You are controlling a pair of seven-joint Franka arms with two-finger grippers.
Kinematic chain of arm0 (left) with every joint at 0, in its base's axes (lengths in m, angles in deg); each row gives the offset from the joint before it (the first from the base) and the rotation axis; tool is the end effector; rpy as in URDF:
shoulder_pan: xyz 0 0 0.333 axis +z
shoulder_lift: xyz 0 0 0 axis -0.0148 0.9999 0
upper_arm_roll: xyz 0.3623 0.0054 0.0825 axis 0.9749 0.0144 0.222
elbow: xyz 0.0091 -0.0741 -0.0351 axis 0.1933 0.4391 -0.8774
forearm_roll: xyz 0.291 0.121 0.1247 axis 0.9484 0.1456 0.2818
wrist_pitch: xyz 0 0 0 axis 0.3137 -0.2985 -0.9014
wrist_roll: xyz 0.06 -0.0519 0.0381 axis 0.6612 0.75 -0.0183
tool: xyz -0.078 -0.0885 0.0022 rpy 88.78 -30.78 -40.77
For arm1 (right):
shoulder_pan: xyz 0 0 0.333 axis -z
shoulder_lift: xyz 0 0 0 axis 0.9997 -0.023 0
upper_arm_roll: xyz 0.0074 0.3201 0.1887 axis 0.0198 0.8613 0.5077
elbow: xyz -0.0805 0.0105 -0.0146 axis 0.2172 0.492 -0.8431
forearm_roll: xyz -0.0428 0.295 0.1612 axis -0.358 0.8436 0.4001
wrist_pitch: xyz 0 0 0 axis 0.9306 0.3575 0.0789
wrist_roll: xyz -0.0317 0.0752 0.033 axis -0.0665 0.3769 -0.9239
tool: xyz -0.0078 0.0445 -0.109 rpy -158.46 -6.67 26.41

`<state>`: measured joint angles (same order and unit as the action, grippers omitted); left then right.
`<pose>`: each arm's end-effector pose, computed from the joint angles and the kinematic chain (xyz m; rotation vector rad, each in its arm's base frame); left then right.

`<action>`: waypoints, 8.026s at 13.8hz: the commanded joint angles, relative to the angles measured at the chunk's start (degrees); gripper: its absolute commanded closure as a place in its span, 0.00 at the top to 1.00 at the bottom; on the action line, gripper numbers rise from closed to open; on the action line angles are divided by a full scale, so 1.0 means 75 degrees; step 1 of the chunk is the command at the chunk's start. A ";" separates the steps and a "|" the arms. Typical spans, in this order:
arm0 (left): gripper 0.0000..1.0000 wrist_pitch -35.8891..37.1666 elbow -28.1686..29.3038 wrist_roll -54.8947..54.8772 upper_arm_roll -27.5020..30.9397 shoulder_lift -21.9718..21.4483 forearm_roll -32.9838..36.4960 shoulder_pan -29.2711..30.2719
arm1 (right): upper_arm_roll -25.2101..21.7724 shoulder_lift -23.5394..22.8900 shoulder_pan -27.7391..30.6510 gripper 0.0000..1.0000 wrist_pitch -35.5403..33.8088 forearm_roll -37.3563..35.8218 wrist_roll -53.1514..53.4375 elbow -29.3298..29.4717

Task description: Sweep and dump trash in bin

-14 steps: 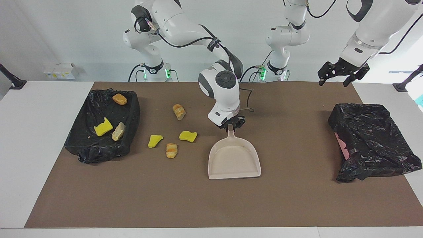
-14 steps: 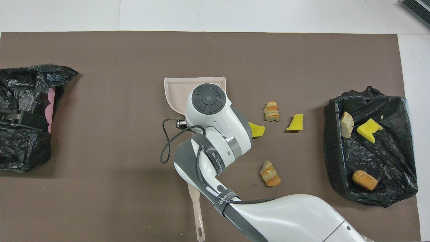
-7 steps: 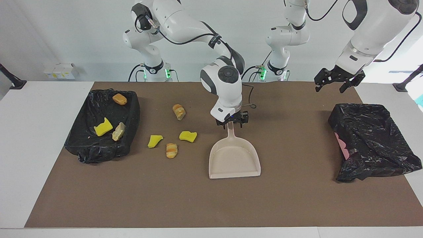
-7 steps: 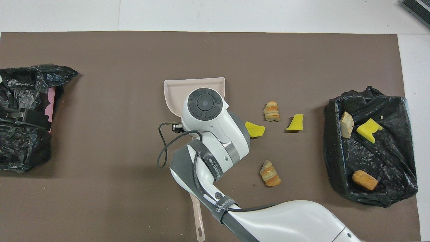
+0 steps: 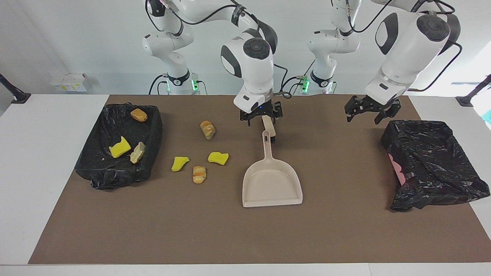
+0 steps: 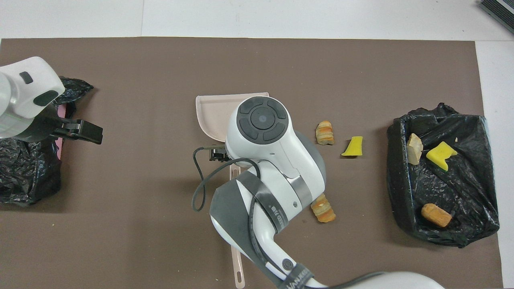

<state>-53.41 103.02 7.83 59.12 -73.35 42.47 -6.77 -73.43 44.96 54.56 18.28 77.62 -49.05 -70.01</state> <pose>0.5184 -0.1012 0.6109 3.1069 -0.2191 -0.0593 0.4643 0.3775 0.5359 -3.0508 -0.0485 0.1180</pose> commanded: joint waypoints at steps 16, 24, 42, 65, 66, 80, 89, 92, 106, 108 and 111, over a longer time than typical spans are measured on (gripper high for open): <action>1.00 -0.3957 0.1388 0.4058 0.0095 0.1949 -0.0031 -0.3393 | 0.0020 0.1574 -0.2282 0.96 0.3247 0.0812 0.0104 -0.4985; 0.50 -0.3105 0.1015 0.4329 0.0095 0.2115 -0.0042 -0.3476 | 0.0020 0.1573 -0.2341 0.00 0.3119 0.0859 0.0395 -0.4927; 0.00 -0.0352 0.0287 0.0363 0.0165 0.0898 0.0344 -0.1861 | -0.0027 0.3623 -0.1077 0.00 -0.1309 -0.0148 0.4404 -0.5745; 0.00 -0.2433 0.3357 -0.6618 0.0141 -0.0018 0.1949 -0.2889 | -0.0039 0.1106 0.0423 0.00 0.0778 -0.1108 0.1557 -0.4075; 0.00 -0.2621 0.3451 -0.6593 0.0130 -0.0030 0.1950 -0.2913 | -0.0027 0.1000 0.0552 0.00 0.0520 -0.1179 0.1359 -0.3758; 0.00 -0.3115 0.3850 -0.5257 0.0095 -0.0170 0.1879 -0.3125 | 0.0008 0.0929 0.0438 0.00 0.0763 -0.0187 -0.2100 -0.3849; 0.00 -0.4088 0.4377 -0.5409 0.0095 -0.0299 0.1821 -0.2926 | -0.0039 0.0367 -0.0209 0.00 -0.0102 0.0240 -0.1619 -0.1953; 0.00 -0.4076 0.4354 -0.5421 0.0106 -0.0276 0.1681 -0.2902 | -0.0039 0.0226 0.0446 0.00 -0.0292 -0.0651 -0.1735 -0.1435; 0.00 -0.4088 0.4284 -0.5222 0.0106 -0.0229 0.1317 -0.2843 | -0.0063 0.0318 0.2778 0.00 -0.1780 -0.2997 -0.0705 -0.2030; 0.00 -0.4030 0.4284 -0.5210 0.0106 -0.0229 0.1317 -0.2878 | -0.0051 0.0657 0.2967 0.00 -0.1606 -0.3020 -0.0682 -0.2731; 0.00 -0.3947 0.4284 -0.4942 0.0106 -0.0252 0.1317 -0.2972 | -0.0051 0.1081 0.2991 0.00 -0.0575 -0.3008 -0.0693 -0.3846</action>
<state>-82.47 134.03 -30.86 59.64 -74.11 52.99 -28.27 -74.74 48.67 76.26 9.67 56.44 -55.65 -91.72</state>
